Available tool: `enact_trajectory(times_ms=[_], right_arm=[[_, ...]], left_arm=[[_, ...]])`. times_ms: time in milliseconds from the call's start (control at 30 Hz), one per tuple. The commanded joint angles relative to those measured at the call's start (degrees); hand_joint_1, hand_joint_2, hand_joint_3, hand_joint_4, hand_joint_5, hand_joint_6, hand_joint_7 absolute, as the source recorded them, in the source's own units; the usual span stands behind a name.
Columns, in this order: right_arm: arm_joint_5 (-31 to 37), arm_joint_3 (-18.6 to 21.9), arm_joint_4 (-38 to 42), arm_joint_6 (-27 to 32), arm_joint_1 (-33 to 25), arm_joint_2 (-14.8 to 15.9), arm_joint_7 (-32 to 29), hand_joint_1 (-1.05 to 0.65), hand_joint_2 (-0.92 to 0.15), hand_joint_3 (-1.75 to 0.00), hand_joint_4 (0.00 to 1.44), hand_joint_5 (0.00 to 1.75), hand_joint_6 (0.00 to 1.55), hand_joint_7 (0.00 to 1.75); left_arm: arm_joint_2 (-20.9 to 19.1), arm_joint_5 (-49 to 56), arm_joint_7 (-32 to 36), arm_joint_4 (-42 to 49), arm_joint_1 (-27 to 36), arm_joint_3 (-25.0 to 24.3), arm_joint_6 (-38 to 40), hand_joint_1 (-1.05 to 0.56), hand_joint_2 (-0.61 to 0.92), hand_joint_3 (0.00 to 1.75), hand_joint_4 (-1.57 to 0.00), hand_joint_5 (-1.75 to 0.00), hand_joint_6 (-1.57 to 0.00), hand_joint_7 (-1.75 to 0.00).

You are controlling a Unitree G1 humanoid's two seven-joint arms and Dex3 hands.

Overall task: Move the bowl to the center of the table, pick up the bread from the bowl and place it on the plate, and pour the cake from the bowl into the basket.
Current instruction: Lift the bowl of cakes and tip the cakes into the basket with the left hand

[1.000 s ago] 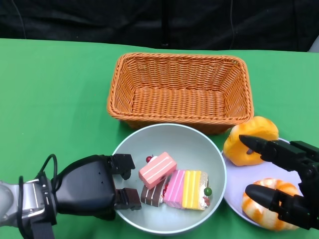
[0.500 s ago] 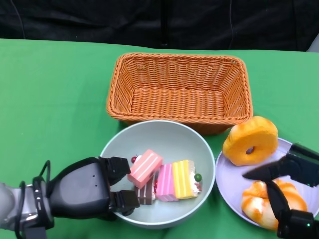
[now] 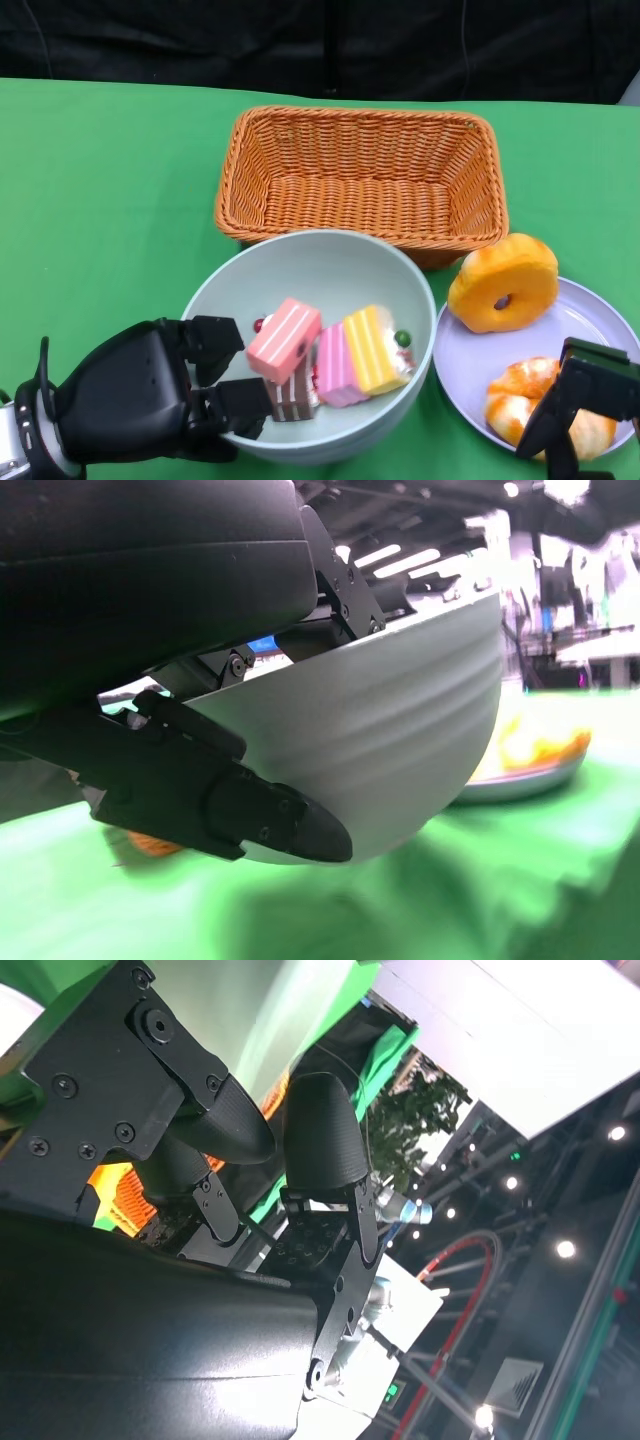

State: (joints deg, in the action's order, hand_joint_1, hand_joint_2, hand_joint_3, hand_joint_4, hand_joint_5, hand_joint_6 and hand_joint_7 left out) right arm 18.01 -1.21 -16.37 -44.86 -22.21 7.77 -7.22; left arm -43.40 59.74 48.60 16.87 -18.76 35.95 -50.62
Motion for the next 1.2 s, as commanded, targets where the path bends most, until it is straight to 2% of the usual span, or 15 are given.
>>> enact_trajectory(times_ms=[33, 133, 200, 333, 367, 467, 600, 733, 967, 1200], right_arm=[[0.94, 0.59, 2.10, -1.49, 1.09, 0.02, -0.26, -0.06, -0.18, -1.75, 0.96, 1.75, 0.88, 1.53], [1.87, 0.94, 4.14, -2.35, 2.18, 0.60, -0.13, -0.06, -0.17, -1.75, 0.95, 1.75, 0.88, 1.53], [2.70, 1.34, 5.47, -3.25, 2.91, 0.85, -0.33, -0.05, -0.17, -1.75, 0.95, 1.75, 0.88, 1.52], [4.03, 2.26, 7.85, -4.74, 3.91, 1.27, -0.67, -0.04, -0.15, -1.75, 0.94, 1.75, 0.88, 1.51], [4.03, 2.31, 8.14, -4.81, 4.01, 1.30, -0.59, -0.03, -0.14, -1.75, 0.94, 1.75, 0.88, 1.50], [4.27, 2.44, 8.77, -4.78, 4.28, 1.61, -0.33, -0.02, -0.14, -1.75, 0.93, 1.75, 0.88, 1.49], [4.87, 2.57, 9.71, -4.88, 4.59, 1.92, -0.48, -0.02, -0.14, -1.75, 0.93, 1.75, 0.88, 1.47], [5.34, 2.47, 10.40, -5.09, 4.69, 1.87, -0.60, -0.04, -0.14, -1.75, 0.93, 1.75, 0.87, 1.46], [4.87, 2.38, 10.22, -4.19, 4.12, 2.16, 0.11, -0.05, -0.13, -1.75, 0.92, 1.75, 0.87, 1.47], [5.50, 2.41, 10.43, -3.77, 4.17, 2.02, -0.13, -0.05, -0.15, -1.75, 0.93, 1.75, 0.86, 1.48]], left_arm=[[-0.22, -11.35, -7.86, -2.98, 2.06, -3.69, -3.86, -0.19, 0.37, 1.26, -1.05, -1.75, -0.78, -1.75], [1.24, -22.12, -15.44, -5.02, 3.80, -6.00, -6.07, -0.21, 0.31, 1.44, -1.05, -1.75, -0.76, -1.75], [2.84, -28.43, -20.03, -6.11, 4.95, -7.45, -6.05, -0.24, 0.29, 1.49, -1.06, -1.75, -0.75, -1.75], [6.29, -45.14, -31.78, -10.39, 6.62, -8.43, -1.69, -0.28, 0.30, 1.55, -1.07, -1.75, -0.78, -1.75], [7.35, -48.69, -34.39, -11.65, 6.96, -8.71, -0.04, -0.25, 0.25, 1.61, -1.08, -1.75, -0.81, -1.75], [10.93, -56.19, -41.22, -14.43, 7.77, -10.12, 4.54, -0.21, 0.20, 1.70, -1.07, -1.75, -0.85, -1.75], [17.32, -60.66, -47.24, -14.35, 7.36, -12.53, 9.10, -0.21, 0.24, 1.70, -1.06, -1.75, -0.86, -1.75], [23.29, -61.82, -50.67, -12.59, 5.91, -15.65, 11.64, -0.19, 0.28, 1.68, -1.07, -1.75, -0.89, -1.75], [34.42, -64.04, -53.73, -8.00, 2.13, -19.83, 17.15, -0.23, 0.23, 1.67, -1.11, -1.75, -0.92, -1.75], [43.35, -62.18, -52.47, 0.87, -4.12, -23.81, 18.59, -0.20, 0.26, 1.63, -1.06, -1.75, -0.86, -1.75]])
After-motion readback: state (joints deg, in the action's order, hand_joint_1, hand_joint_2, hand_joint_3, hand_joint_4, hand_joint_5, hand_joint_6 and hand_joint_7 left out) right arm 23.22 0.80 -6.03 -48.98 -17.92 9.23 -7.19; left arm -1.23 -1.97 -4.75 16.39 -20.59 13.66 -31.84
